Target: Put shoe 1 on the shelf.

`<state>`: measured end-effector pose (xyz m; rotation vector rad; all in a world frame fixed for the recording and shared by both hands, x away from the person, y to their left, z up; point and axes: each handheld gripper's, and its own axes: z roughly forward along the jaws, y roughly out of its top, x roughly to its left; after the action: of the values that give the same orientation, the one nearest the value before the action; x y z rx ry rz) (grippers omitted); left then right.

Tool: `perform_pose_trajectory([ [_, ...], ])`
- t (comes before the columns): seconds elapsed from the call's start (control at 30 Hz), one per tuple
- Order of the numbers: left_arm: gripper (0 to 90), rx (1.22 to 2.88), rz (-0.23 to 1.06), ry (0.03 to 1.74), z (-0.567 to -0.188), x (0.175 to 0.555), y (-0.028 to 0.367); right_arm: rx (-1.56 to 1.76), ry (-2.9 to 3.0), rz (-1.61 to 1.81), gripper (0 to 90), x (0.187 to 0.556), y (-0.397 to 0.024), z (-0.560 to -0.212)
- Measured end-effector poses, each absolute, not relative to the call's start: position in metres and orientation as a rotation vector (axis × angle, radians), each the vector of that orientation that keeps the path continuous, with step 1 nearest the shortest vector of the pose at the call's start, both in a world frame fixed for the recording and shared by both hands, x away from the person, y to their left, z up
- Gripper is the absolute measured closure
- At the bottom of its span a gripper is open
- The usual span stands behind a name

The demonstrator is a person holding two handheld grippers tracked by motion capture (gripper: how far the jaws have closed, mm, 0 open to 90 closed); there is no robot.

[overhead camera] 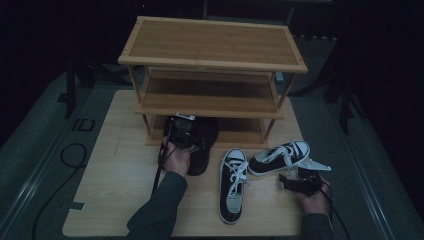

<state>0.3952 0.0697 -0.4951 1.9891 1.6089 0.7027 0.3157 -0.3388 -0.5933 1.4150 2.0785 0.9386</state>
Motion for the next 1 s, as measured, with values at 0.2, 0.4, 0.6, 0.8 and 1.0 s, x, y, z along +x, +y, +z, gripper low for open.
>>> perform_pose_trajectory([
  [0.2, 71.4, 2.037, 0.693, 1.557, -0.493, 0.396, 0.070, 1.415, 2.079, 0.938, 13.7, 0.316, -0.339, -0.593],
  [0.4, 55.0, 2.055, 0.618, 1.520, -0.485, 0.391, 0.080, 1.415, 2.079, 0.938, 13.7, 0.316, -0.339, -0.593],
  [0.6, 51.3, 2.109, 0.587, 1.444, -0.473, 0.380, 0.088, 1.415, 2.079, 0.939, 13.7, 0.316, -0.339, -0.593],
  [0.8, 53.2, 2.146, 0.558, 1.313, -0.462, 0.366, 0.098, 1.415, 2.078, 0.939, 13.7, 0.316, -0.339, -0.593],
  [1.0, 56.0, 2.153, 0.552, 1.191, -0.454, 0.351, 0.110, 1.415, 2.078, 0.938, 13.7, 0.316, -0.339, -0.593],
])
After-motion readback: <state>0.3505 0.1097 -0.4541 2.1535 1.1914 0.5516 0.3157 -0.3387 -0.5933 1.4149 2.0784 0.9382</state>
